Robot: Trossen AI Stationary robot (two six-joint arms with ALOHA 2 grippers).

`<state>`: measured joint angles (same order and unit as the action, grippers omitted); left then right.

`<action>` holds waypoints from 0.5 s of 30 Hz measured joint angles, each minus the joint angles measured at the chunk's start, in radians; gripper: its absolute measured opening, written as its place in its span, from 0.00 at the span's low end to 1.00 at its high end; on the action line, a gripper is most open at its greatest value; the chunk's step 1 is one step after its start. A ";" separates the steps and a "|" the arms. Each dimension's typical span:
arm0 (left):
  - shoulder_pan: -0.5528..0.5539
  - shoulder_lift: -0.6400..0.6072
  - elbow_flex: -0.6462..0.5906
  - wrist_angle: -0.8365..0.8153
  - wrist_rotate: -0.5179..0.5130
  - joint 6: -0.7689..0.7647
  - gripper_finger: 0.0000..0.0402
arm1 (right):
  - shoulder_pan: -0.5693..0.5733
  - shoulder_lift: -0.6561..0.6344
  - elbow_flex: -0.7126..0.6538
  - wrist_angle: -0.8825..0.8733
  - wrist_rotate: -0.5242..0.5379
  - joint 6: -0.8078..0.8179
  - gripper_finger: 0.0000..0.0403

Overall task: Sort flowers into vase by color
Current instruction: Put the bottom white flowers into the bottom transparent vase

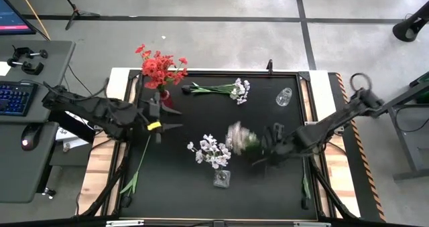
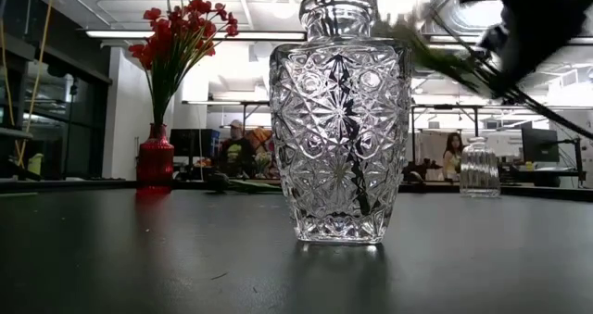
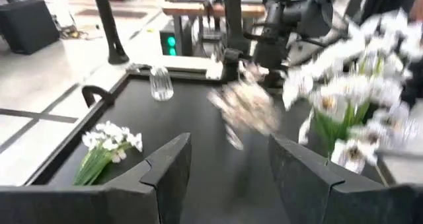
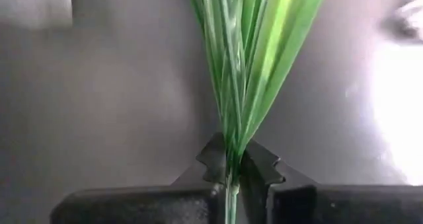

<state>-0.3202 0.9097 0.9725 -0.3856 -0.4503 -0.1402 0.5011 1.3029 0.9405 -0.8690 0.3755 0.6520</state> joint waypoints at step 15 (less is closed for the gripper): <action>-0.001 -0.013 0.000 0.055 -0.016 -0.050 0.47 | 0.078 -0.059 -0.398 1.731 0.182 -0.100 0.00</action>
<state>-0.3210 0.8963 0.9730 -0.3305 -0.4664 -0.1898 0.5789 1.2439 0.5426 0.8615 0.5579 0.5520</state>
